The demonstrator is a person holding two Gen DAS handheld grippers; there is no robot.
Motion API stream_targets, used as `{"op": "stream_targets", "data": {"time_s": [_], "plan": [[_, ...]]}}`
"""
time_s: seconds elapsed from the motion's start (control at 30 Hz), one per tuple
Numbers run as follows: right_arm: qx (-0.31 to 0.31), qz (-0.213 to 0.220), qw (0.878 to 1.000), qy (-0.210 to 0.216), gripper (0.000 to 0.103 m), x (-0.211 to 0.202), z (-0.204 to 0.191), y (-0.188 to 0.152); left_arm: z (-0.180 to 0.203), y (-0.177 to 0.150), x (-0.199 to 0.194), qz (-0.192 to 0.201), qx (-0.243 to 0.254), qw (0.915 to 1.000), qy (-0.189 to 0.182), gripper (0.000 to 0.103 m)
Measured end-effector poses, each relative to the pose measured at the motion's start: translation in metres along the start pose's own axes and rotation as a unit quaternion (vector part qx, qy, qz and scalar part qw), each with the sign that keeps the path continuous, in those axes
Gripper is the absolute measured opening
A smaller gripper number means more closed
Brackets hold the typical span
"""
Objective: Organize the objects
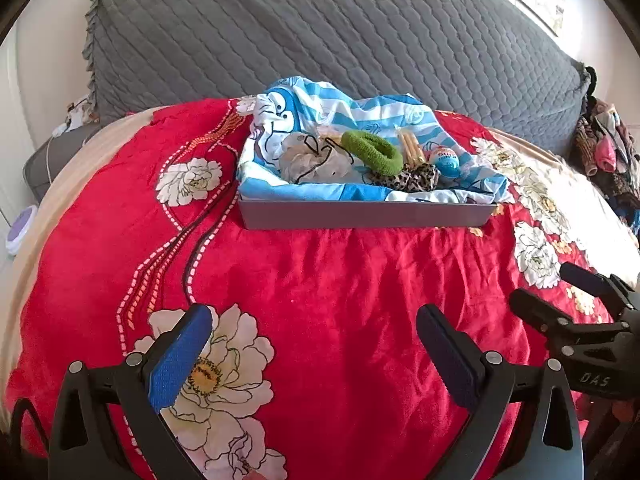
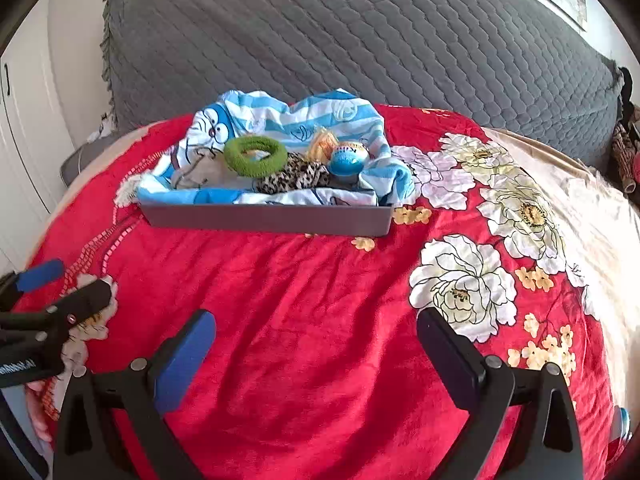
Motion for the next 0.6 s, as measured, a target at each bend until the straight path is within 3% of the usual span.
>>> {"op": "stream_targets", "data": {"time_s": [0.6], "plan": [[0.000,0.015,1.000,0.016,0.102,0.009,-0.007,-0.006,-0.005,-0.011,0.023,-0.011,-0.005,0.9999,-0.003,0.102]]}}
Point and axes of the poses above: each gripper's, at about its wrist camera, not at the fingertips, and x roughly the way its jaws point, z to its right, y to its top, the point moved 1 cm from there along x, roughly the way its jaws point, and after that the axes turned 2 degrees about -y, right-handed, at the moved point
